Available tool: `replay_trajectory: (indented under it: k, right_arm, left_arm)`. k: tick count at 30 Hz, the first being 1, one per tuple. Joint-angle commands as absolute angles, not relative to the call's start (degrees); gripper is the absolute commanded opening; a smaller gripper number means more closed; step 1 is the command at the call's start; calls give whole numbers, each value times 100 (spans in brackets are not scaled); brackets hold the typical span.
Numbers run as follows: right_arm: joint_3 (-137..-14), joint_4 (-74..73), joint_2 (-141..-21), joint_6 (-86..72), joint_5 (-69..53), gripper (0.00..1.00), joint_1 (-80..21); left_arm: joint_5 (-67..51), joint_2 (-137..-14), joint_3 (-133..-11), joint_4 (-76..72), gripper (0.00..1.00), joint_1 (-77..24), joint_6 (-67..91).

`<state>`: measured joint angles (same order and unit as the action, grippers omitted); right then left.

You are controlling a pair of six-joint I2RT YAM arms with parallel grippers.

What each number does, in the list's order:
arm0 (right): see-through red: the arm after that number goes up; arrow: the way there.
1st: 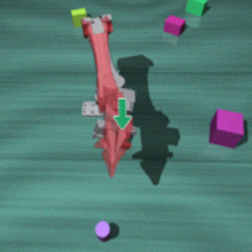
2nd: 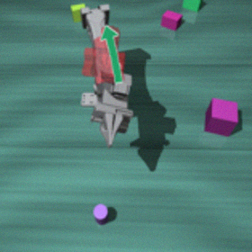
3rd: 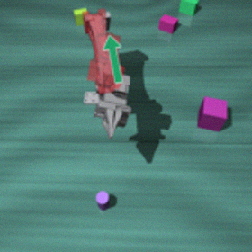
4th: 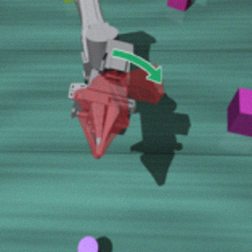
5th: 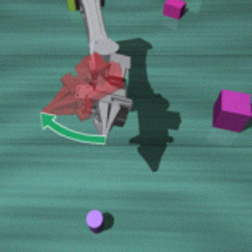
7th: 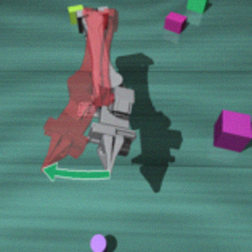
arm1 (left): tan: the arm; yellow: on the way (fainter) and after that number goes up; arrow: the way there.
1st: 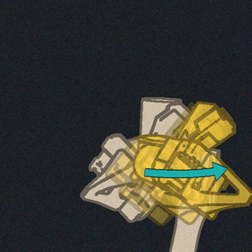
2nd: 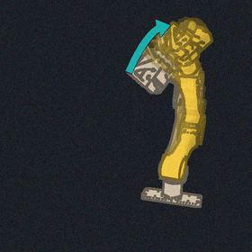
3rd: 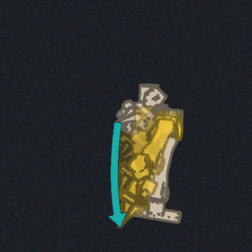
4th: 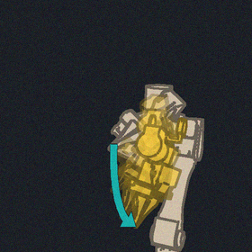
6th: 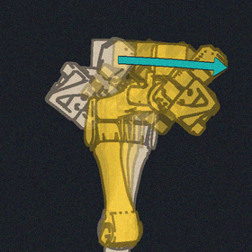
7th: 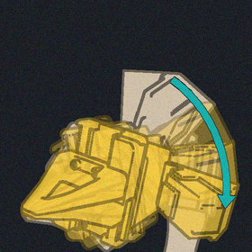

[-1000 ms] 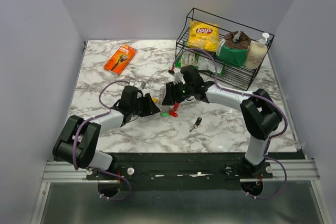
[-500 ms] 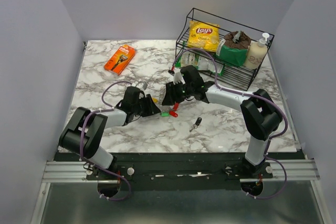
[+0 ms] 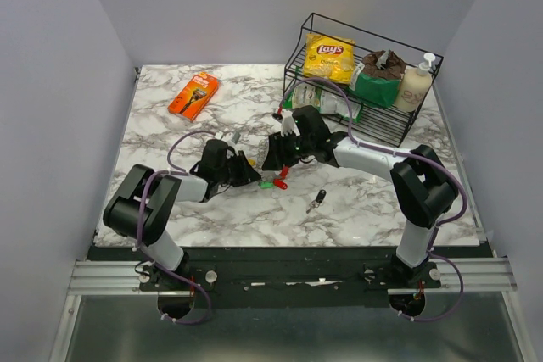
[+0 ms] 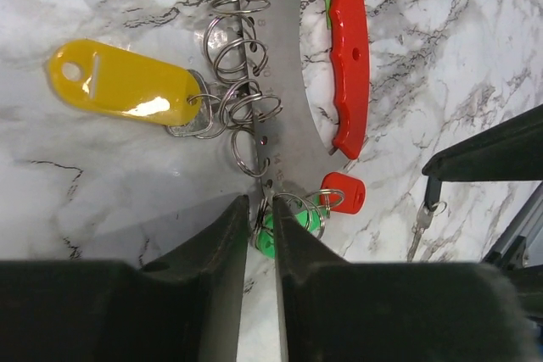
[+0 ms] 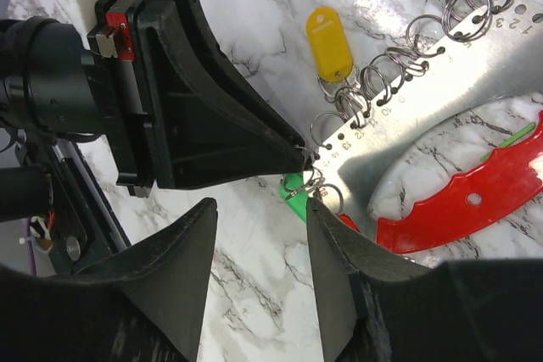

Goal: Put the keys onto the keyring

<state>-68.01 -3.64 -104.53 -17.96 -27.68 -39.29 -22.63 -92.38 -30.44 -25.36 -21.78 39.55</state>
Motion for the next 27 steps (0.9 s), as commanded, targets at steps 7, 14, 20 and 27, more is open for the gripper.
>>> replay_trajectory:
  k: [7,14,20,27]
  right_arm:
    - [-6724,-475,-10257,-1802,-2689,56,-3964]
    - [-6724,-466,-10239,-1784,-2681,56,-3955]
    - [-6741,-475,-10318,-1793,-2733,56,-3964]
    - [-6768,-475,-10380,-1793,-2804,56,-3964]
  left_arm:
    - [-2277,-9150,-3059,-2470,0,-2206,3754]
    - [-2039,-8658,-3155,-1855,0,-2197,3446]
    - [-2004,-8359,-2927,-1635,0,-2206,3437]
    - [-1872,-8271,-2883,-1485,60,-2197,3410]
